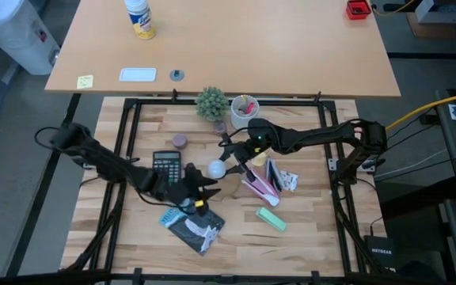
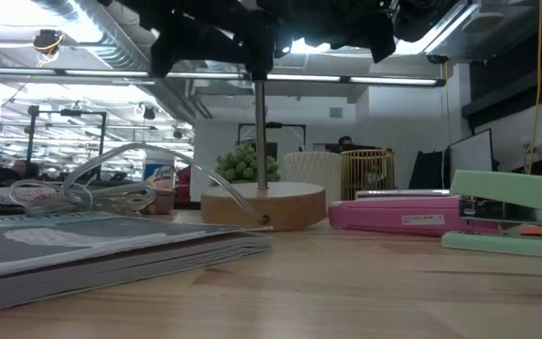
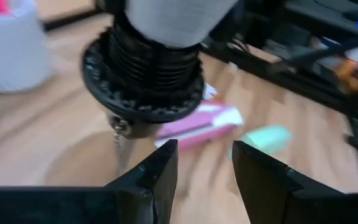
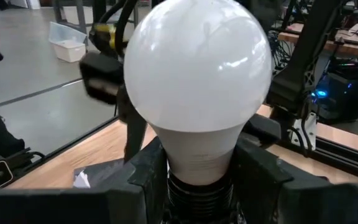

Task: Screw lightbulb
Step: Remove the lightbulb from the lamp

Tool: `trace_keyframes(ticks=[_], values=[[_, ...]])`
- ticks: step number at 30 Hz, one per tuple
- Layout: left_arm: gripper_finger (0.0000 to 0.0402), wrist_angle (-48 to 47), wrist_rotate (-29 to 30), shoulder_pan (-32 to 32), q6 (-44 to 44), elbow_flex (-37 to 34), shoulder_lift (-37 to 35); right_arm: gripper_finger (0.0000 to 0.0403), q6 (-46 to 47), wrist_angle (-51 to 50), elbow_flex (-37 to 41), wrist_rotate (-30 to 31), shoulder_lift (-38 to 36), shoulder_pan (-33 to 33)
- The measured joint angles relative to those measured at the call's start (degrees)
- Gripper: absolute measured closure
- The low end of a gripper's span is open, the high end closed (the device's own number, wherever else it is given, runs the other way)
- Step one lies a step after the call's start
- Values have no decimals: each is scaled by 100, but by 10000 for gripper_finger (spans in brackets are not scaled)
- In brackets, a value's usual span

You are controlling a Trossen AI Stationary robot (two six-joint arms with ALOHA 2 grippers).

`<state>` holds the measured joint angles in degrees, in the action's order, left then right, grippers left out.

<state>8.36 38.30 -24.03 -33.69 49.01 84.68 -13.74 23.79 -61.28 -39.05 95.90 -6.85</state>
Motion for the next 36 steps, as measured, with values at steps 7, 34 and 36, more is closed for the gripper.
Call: trace_keyframes(ticks=[7, 34, 36], values=[[258, 596, 2146, -576, -52, 0, 466, 249, -4, -7, 0, 4, 4, -5], [258, 2642, 4372, -920, 1282, 2, 1154, 249, 86, -30, 0, 493, 4, -24], [258, 2732, 4368, -876, 1392, 2, 1154, 249, 85, -28, 0, 496, 4, -24]])
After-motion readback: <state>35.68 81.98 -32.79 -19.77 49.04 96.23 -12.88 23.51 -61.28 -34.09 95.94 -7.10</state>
